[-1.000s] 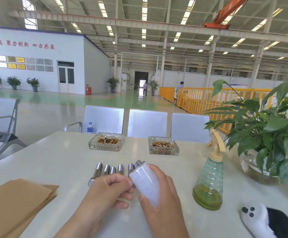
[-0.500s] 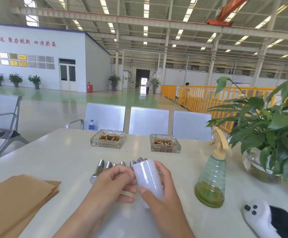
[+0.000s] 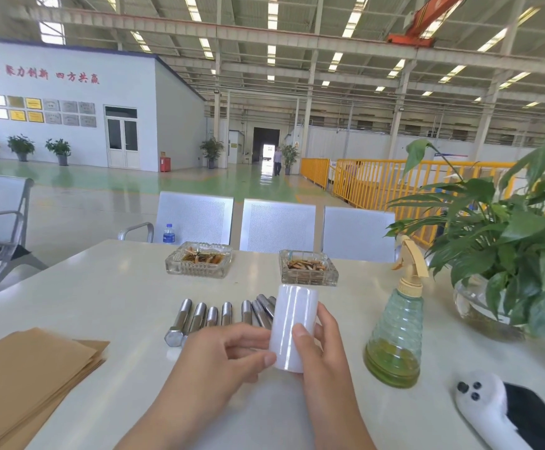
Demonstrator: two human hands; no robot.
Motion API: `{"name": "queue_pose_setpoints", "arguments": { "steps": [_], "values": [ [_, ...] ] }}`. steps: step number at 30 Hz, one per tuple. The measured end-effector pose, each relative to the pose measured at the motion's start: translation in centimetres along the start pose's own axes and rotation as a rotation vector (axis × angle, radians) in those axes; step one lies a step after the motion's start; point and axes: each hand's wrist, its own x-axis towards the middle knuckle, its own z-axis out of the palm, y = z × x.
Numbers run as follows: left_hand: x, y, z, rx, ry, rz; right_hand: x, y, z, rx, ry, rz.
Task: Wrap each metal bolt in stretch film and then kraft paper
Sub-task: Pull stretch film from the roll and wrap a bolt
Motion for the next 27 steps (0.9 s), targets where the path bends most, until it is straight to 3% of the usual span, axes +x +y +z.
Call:
{"name": "queue_pose_setpoints", "arguments": {
  "steps": [7,18,22,27],
  "values": [
    [-0.1,-0.6,0.2,0.286,0.078,0.105,-0.3,-0.2,0.0,-0.068,0.026,-0.049],
    [0.4,-1.5,0.0,0.552,0.108,0.444,-0.1,-0.1,0.0,0.014,-0.024,0.049],
    [0.4,-0.9,-0.2,0.532,0.149,0.423,0.2,-0.2,0.1,0.239,-0.030,0.198],
    [0.2,-0.6,-0.5,0.373,0.196,0.182,0.6,-0.1,-0.2,0.491,-0.025,0.413]
  ]
}}
